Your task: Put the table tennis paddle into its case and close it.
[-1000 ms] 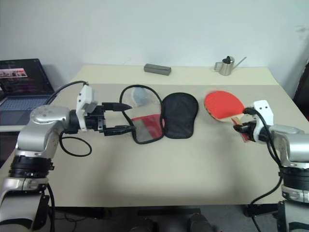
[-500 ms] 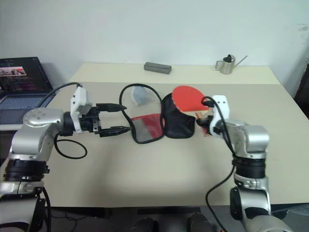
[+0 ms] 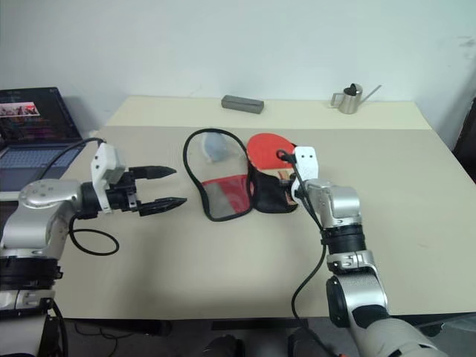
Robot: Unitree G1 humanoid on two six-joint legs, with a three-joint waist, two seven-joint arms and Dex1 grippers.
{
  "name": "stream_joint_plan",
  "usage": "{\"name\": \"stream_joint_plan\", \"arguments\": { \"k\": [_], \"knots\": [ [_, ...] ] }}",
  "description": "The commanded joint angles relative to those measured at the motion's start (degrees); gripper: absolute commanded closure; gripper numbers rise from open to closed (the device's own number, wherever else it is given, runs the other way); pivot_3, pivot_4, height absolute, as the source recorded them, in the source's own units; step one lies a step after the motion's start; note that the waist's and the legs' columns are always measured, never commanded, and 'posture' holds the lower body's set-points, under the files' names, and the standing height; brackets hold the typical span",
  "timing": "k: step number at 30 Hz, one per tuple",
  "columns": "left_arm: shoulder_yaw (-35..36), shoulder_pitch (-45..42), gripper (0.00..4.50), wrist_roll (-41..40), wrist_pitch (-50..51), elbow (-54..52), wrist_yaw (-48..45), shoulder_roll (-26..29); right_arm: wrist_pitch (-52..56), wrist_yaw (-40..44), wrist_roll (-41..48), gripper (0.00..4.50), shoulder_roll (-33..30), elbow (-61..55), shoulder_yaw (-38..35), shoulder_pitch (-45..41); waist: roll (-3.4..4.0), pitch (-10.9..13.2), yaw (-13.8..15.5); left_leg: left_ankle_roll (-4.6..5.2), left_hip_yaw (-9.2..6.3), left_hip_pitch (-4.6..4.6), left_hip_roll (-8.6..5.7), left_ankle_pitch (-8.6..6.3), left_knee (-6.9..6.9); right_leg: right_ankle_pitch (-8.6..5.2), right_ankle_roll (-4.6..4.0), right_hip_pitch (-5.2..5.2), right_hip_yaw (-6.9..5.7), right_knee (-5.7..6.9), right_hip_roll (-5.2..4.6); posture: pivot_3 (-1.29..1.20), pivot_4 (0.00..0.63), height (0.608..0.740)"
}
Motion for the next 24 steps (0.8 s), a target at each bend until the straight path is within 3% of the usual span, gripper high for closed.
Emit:
{"name": "stream_joint_plan", "arguments": {
  "k": [1,24],
  "knots": [
    [1.51,-1.71,0.0,-0.16,-1.04,-0.49,0.33,1.16,-3.39,-1.17,0.1,3.41,0.85,-0.25,-0.66,-3.36,0.0,0.0,-0.09,0.0,0.0,0.0,0.0,0.0,0.0,0.0,0.0,0.0,0.0,0.0,0.0,0.0,0.15,0.74],
    [0.55,-3.61,0.0,0.6,-2.41,1.17,0.06,0.32,-3.93,-6.14,-0.55,3.41,5.51,2.41,-0.31,-1.87,0.0,0.0,-0.58,0.0,-0.01,0.01,0.0,0.0,-0.05,0.0,0.0,-0.02,0.02,0.01,0.0,0.0,0.15,0.74]
  ]
}}
